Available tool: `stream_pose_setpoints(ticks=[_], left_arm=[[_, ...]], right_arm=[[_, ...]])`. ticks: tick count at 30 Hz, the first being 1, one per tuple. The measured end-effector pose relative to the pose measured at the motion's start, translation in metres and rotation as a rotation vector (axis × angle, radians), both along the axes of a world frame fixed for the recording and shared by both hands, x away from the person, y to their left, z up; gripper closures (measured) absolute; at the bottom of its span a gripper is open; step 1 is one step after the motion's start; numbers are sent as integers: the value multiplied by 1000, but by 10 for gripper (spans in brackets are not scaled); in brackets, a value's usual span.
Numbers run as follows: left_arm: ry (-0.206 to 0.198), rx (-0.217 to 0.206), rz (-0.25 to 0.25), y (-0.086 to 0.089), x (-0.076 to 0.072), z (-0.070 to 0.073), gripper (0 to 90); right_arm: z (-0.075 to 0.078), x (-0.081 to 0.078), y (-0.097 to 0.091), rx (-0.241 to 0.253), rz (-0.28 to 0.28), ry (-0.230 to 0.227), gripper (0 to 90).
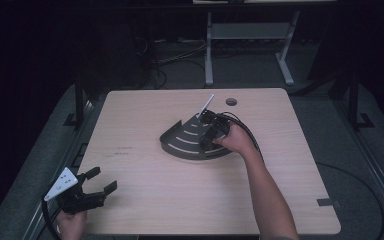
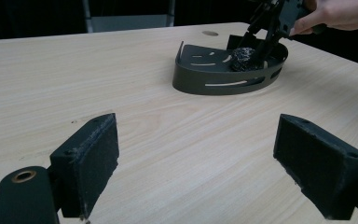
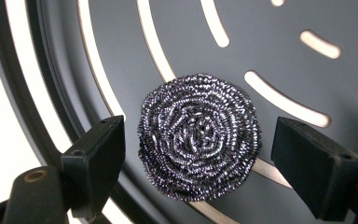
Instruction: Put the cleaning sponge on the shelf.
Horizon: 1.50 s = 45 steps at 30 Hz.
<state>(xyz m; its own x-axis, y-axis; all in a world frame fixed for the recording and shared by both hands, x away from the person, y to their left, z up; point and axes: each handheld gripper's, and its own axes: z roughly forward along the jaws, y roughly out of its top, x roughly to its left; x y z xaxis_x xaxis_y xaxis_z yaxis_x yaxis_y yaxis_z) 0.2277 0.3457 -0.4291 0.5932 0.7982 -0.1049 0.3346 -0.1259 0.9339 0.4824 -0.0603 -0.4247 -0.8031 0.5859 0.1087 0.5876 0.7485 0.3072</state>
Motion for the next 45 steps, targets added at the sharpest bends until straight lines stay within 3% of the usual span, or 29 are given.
stream_pose_setpoints(ticks=[22,34,45], left_arm=[[1,6,-3,0,-1,0,133],[6,-2,-1,-1,-1,0,133],[9,3,-5,-1,-1,0,133]], right_arm=[[38,-25,-16,52,22,-56,156],[41,-51,-41,87,12,-67,157],[43,-71,-59,86,10,-78,157]])
